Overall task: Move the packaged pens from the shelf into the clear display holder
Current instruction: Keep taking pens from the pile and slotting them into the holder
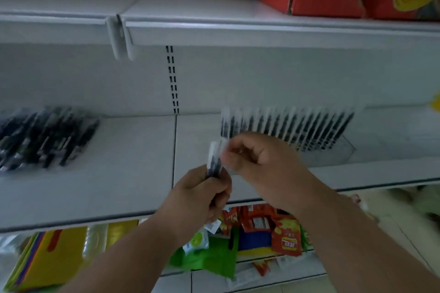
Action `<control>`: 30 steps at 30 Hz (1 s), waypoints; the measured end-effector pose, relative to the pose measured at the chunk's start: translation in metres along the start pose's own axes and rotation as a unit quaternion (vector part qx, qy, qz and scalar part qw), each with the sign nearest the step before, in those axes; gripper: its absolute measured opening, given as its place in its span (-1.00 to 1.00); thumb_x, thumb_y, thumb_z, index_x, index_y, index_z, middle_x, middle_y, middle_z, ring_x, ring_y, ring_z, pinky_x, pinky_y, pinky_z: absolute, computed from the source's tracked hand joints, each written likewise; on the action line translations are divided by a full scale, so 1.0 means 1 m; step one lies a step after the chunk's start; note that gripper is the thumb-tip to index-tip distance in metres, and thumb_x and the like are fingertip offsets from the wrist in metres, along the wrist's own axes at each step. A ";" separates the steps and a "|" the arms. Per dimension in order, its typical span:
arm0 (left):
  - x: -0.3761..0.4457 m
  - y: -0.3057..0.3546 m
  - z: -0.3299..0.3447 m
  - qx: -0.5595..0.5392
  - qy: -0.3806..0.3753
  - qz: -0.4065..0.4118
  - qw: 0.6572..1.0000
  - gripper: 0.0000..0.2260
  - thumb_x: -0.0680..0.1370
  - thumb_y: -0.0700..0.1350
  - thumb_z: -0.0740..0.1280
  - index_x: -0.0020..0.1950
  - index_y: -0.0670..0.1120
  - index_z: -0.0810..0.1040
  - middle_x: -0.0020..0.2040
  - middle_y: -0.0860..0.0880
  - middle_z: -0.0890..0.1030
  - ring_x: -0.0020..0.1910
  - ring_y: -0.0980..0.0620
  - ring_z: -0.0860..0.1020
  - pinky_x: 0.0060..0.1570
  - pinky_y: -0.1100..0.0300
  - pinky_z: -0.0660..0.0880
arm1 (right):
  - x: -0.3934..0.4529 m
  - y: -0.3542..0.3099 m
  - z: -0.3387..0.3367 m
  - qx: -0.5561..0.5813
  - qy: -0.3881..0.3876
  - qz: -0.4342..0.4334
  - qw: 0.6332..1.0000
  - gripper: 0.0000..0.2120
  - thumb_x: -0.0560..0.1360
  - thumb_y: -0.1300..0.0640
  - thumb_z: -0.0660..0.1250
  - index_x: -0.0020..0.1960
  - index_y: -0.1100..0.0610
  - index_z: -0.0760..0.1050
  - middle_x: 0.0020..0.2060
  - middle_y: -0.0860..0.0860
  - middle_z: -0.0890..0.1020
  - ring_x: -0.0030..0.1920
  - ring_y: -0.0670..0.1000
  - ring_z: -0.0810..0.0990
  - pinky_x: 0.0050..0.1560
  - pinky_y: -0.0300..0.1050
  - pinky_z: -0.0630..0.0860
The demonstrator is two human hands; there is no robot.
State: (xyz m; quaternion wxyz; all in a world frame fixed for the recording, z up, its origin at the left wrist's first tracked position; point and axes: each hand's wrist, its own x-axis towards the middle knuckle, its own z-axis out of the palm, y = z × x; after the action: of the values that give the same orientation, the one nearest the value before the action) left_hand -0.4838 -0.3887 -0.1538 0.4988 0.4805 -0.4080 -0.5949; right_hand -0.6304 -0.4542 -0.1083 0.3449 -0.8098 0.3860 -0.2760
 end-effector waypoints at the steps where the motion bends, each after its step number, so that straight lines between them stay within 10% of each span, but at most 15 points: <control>1: 0.001 -0.001 0.001 0.005 -0.035 -0.001 0.999 -0.93 0.45 -0.20 0.23 -0.23 -0.15 0.38 -0.39 -0.12 0.29 -0.48 0.01 0.16 -0.50 0.17 0.08 | -0.003 0.000 0.003 0.017 0.003 0.006 1.000 -0.90 0.53 -0.01 0.35 -0.15 -0.03 0.56 -0.39 -0.16 0.52 -0.39 -0.19 0.44 -0.33 -0.33 0.39; 6: 0.003 -0.008 -0.002 0.031 -0.070 -0.011 0.997 -0.74 0.62 -0.15 0.22 -0.27 -0.14 0.40 -0.40 -0.12 0.29 -0.49 0.01 0.19 -0.51 0.20 0.16 | -0.012 -0.005 -0.016 0.196 0.207 0.040 0.958 -0.86 0.59 0.22 0.29 -0.12 0.24 0.52 -0.36 0.06 0.59 -0.40 -0.06 0.51 -0.32 -0.22 0.48; 10: 0.005 -0.009 -0.009 -0.005 -0.007 -0.031 0.999 -0.63 0.66 -0.12 0.16 -0.36 -0.06 0.32 -0.44 -0.04 0.19 -0.49 0.05 0.08 -0.53 0.21 0.05 | -0.001 0.002 -0.052 0.102 0.354 -0.034 0.929 -0.87 0.62 0.21 0.25 -0.10 0.10 0.50 -0.17 0.02 0.67 -0.39 0.02 0.54 -0.29 -0.09 0.51; 20: 0.001 -0.008 0.003 -0.024 0.072 -0.033 0.997 -0.68 0.67 -0.19 0.14 -0.30 -0.09 0.28 -0.46 0.01 0.21 -0.49 0.08 0.09 -0.55 0.27 0.08 | 0.023 0.040 -0.022 -0.165 0.179 -0.017 0.970 -0.88 0.61 0.01 0.23 -0.03 0.03 0.48 -0.35 -0.16 0.50 -0.37 -0.19 0.48 -0.37 -0.22 0.35; 30: 0.009 -0.011 0.030 -0.007 0.141 -0.005 0.990 -0.67 0.64 -0.25 0.16 -0.33 -0.08 0.37 -0.44 0.02 0.26 -0.49 0.10 0.16 -0.54 0.31 0.15 | 0.035 0.045 -0.026 -0.176 0.136 0.014 0.975 -0.85 0.60 -0.06 0.25 -0.04 0.00 0.46 -0.29 -0.15 0.52 -0.29 -0.14 0.52 -0.27 -0.19 0.46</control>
State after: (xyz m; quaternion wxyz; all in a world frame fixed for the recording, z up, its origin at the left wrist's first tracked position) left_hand -0.5162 -0.3956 -0.1596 0.5516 0.5583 -0.3270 -0.5265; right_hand -0.6496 -0.5126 -0.1208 0.1453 -0.8069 0.4835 -0.3064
